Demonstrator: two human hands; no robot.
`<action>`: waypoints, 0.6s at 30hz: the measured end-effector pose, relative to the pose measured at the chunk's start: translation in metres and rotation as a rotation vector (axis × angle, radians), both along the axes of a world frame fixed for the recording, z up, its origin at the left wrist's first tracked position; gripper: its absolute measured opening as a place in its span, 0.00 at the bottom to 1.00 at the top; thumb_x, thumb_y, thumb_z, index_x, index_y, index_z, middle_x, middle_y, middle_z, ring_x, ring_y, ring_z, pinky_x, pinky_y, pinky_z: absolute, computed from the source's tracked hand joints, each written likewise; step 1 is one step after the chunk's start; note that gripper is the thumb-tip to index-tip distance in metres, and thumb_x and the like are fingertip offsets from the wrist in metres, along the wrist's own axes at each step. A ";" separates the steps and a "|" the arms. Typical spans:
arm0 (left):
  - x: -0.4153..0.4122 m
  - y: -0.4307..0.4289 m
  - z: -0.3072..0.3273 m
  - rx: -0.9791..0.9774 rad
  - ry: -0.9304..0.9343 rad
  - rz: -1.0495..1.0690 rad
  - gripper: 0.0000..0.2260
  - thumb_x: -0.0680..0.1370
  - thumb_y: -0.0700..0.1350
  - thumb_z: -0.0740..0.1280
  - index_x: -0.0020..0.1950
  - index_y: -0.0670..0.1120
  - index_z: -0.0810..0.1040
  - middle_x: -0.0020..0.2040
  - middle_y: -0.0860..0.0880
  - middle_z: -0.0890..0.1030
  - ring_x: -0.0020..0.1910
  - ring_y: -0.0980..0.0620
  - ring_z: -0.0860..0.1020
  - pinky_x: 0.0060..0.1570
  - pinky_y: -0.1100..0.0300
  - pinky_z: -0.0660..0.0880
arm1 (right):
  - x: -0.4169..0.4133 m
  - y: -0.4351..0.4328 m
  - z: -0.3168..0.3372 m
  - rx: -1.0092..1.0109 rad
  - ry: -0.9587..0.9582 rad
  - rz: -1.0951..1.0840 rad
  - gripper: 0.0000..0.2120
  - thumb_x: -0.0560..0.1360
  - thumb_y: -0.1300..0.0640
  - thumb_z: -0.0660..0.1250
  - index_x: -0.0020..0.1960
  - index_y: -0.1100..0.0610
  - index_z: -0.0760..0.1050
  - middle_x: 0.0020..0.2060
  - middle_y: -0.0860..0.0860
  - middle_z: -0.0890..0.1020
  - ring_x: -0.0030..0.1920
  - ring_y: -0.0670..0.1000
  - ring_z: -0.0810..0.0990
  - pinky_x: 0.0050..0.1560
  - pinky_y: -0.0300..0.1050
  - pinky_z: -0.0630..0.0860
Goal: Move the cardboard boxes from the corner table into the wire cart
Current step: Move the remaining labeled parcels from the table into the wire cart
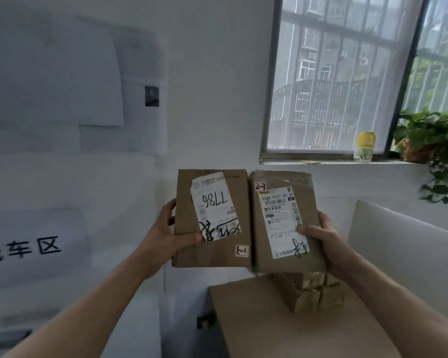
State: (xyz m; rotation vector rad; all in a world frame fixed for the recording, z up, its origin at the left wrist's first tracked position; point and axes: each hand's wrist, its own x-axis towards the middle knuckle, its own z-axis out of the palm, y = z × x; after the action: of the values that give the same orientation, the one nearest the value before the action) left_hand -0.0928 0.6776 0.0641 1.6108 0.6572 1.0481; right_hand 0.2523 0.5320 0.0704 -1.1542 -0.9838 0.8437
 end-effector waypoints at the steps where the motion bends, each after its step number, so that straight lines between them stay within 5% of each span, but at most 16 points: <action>1: -0.012 -0.002 0.004 0.002 -0.005 0.007 0.55 0.50 0.57 0.86 0.73 0.65 0.64 0.62 0.50 0.79 0.57 0.52 0.82 0.48 0.47 0.83 | -0.008 0.001 0.004 0.005 -0.012 0.014 0.41 0.57 0.56 0.81 0.66 0.49 0.67 0.50 0.58 0.86 0.47 0.64 0.86 0.39 0.54 0.84; 5: -0.064 -0.011 0.014 0.025 -0.058 0.046 0.49 0.52 0.52 0.85 0.70 0.67 0.69 0.60 0.48 0.80 0.53 0.52 0.83 0.42 0.49 0.83 | -0.044 0.005 0.018 0.014 -0.031 0.061 0.49 0.50 0.53 0.87 0.66 0.44 0.69 0.53 0.59 0.86 0.49 0.67 0.86 0.40 0.57 0.84; 18: -0.261 -0.049 0.034 0.015 -0.096 0.199 0.49 0.51 0.48 0.84 0.70 0.65 0.70 0.62 0.44 0.78 0.56 0.43 0.83 0.51 0.41 0.82 | -0.177 0.019 0.031 0.043 -0.017 0.180 0.50 0.48 0.52 0.89 0.65 0.42 0.72 0.54 0.61 0.85 0.51 0.68 0.85 0.43 0.62 0.83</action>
State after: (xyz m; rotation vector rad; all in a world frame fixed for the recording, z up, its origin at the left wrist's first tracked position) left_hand -0.3541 0.6282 0.0986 1.5204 0.7578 1.2702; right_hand 0.0756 0.5511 0.1015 -1.0488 -1.1273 0.9523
